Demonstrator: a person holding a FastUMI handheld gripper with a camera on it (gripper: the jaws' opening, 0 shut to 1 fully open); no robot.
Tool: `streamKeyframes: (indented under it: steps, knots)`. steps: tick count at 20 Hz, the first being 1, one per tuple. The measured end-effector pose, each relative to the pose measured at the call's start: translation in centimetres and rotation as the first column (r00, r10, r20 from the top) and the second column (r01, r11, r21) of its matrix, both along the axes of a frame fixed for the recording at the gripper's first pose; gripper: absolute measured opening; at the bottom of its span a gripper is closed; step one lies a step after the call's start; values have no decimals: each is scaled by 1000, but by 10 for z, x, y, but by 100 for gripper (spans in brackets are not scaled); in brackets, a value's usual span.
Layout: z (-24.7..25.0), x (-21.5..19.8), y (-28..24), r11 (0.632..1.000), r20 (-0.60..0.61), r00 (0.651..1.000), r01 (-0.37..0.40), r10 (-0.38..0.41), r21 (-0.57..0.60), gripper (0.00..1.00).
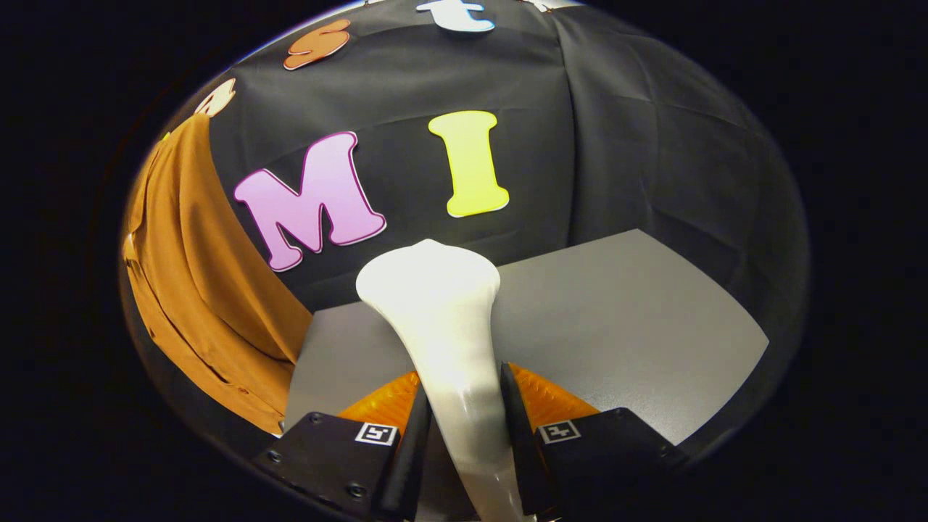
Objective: Iron the clothes twice with a garment steamer, once on the left side and once on the right side.
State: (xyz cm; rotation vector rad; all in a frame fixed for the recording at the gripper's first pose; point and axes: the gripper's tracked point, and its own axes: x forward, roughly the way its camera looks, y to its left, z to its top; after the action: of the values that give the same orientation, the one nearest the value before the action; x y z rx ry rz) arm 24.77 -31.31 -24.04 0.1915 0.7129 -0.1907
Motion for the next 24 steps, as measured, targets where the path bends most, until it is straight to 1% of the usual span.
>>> streamKeyframes:
  steps: [5,9,12,16,22,24]
  knots:
    - [44,-20,10,999,111,994,18,-13,-43,55]
    - [70,-38,31,998,180,984,28,-18,-52,56]
    - [88,-51,55,996,231,972,56,-40,-65,55]
    - [103,-56,103,993,273,959,98,-75,-72,55]
    - [120,-50,191,991,336,938,111,-81,-69,55]
    - [121,-48,212,989,343,935,124,-88,-86,55]
